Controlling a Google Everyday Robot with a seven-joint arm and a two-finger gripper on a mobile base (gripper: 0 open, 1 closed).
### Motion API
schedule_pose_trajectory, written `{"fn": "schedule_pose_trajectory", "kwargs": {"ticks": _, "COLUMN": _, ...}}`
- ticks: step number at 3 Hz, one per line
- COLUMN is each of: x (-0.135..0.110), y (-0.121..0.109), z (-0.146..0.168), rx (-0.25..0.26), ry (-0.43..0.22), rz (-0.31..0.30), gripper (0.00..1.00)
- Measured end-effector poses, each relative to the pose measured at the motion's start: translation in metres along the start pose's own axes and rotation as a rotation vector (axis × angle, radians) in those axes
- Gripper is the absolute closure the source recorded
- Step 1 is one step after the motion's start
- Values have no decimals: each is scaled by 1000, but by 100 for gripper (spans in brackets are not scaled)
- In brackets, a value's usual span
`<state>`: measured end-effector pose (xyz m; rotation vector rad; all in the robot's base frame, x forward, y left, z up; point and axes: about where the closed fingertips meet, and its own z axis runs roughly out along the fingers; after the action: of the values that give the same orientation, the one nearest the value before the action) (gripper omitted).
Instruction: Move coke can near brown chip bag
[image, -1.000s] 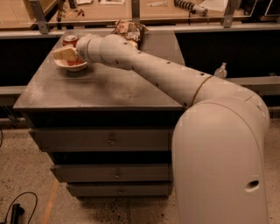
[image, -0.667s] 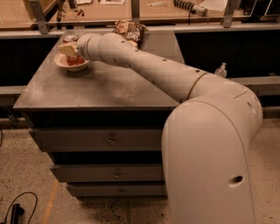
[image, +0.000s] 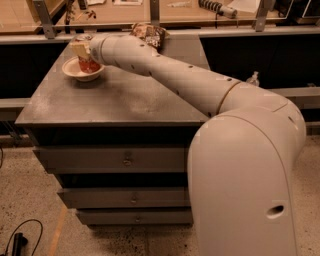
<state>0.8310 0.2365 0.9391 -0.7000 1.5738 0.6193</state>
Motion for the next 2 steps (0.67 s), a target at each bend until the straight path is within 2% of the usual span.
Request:
{"fn": "schedule_pose_trajectory", "kwargs": {"ticks": 1, "x": -20, "y": -22, "z": -18, "rx": 75, "ry": -56, "rz": 3, "gripper": 100}}
{"fn": "schedule_pose_trajectory", "kwargs": {"ticks": 2, "x": -35, "y": -53, "z": -47, "rx": 181, "ry": -87, "rz": -12, "gripper": 100}}
